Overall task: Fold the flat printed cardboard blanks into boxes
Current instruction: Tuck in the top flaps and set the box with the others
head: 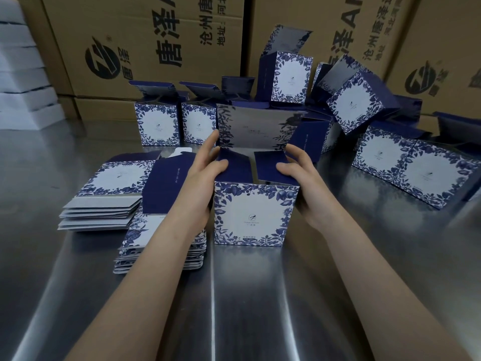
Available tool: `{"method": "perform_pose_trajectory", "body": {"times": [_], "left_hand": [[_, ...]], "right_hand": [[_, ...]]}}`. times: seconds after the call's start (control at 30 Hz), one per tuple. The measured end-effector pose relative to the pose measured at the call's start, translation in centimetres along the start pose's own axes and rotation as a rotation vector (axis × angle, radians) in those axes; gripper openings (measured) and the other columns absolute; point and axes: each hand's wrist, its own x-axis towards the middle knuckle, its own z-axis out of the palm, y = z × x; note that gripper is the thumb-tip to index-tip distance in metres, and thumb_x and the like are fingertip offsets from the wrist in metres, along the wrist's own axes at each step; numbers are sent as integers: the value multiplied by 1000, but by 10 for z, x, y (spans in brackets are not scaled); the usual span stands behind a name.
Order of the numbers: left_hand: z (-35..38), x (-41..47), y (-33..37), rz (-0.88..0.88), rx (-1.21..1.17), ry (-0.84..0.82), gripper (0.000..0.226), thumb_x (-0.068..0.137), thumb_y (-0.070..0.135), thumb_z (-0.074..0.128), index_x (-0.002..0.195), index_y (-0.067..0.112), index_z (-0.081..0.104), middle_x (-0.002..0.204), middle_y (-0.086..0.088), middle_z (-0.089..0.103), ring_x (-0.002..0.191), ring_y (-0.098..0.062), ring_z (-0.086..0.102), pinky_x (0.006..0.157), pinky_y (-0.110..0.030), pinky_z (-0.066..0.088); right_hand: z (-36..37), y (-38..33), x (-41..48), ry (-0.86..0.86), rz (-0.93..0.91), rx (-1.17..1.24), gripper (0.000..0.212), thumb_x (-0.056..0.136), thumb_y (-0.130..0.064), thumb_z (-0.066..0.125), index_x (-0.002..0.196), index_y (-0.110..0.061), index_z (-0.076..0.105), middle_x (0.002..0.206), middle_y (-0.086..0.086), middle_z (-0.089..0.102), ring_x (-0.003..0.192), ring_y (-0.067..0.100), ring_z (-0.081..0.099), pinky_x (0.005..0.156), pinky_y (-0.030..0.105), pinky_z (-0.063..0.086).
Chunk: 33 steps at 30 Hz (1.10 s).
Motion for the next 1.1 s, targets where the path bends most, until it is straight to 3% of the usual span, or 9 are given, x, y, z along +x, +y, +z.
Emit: {"method": "perform_pose_trajectory", "body": {"times": [0.13, 0.23, 0.4, 0.57, 0.73, 0.8, 0.93, 1.03, 1.1], "left_hand": [[0, 0, -1, 12, 23, 41, 32, 100, 15, 51, 112, 44, 60, 135, 8, 57, 127, -18, 55, 111, -48, 40], [0, -1, -2, 14, 33, 62, 25, 100, 16, 52, 111, 37, 61, 127, 4, 64, 119, -19, 61, 108, -48, 43], [0, -1, -3, -24, 36, 83, 31, 102, 15, 41, 109, 37, 62, 129, 3, 63, 123, -22, 58, 108, -48, 43], [1, 1, -6, -20, -130, 89, 26, 104, 21, 38, 109, 26, 63, 91, 13, 74, 86, -8, 69, 78, -29, 54], [1, 1, -8, -10, -124, 59, 15, 101, 19, 47, 109, 24, 58, 85, 14, 72, 75, -2, 68, 65, -19, 54], [1, 0, -8, -17, -104, 61, 19, 98, 14, 48, 110, 24, 59, 96, 9, 69, 76, -3, 67, 64, -19, 53], [0, -2, -6, -21, -69, 84, 23, 96, 13, 53, 112, 26, 64, 119, 1, 66, 89, -7, 68, 73, -22, 54], [0, -3, -5, 7, 0, 142, 24, 95, 16, 60, 115, 25, 69, 128, -4, 66, 116, -17, 62, 104, -37, 47], [1, -4, -5, 40, 49, 190, 22, 94, 18, 63, 115, 24, 71, 124, -4, 68, 121, -21, 60, 111, -43, 42]], "right_hand": [[1, 1, 1, 5, 14, 35, 41, 84, -32, 63, 124, -36, 55, 136, -6, 57, 121, 15, 59, 94, 31, 49], [3, -1, 1, 30, 30, 62, 29, 101, -25, 44, 125, -34, 58, 116, -4, 70, 105, 11, 68, 86, 26, 54], [2, 3, -2, 37, 35, 96, 29, 100, -37, 41, 117, -38, 65, 133, -8, 62, 126, 15, 55, 110, 41, 40], [5, 1, 0, 18, 31, 97, 28, 98, -42, 48, 121, -38, 63, 123, -11, 68, 114, 11, 64, 101, 35, 47], [5, 2, -2, 8, 22, 34, 28, 103, -29, 39, 118, -42, 57, 105, -22, 72, 101, 1, 67, 81, 21, 53], [5, 3, -2, 12, 22, 26, 33, 102, -22, 37, 116, -44, 57, 115, -19, 69, 104, 2, 66, 83, 21, 52], [7, 5, -1, 26, -3, 43, 36, 102, -20, 36, 116, -46, 57, 138, -10, 57, 118, 6, 60, 99, 26, 48], [10, 8, 0, 85, -20, 50, 38, 102, -19, 37, 132, -37, 52, 147, -4, 48, 134, 14, 48, 116, 40, 34], [11, 8, -1, 132, -42, 65, 35, 103, -19, 40, 133, -29, 53, 145, 0, 52, 133, 17, 48, 116, 42, 34]]}}
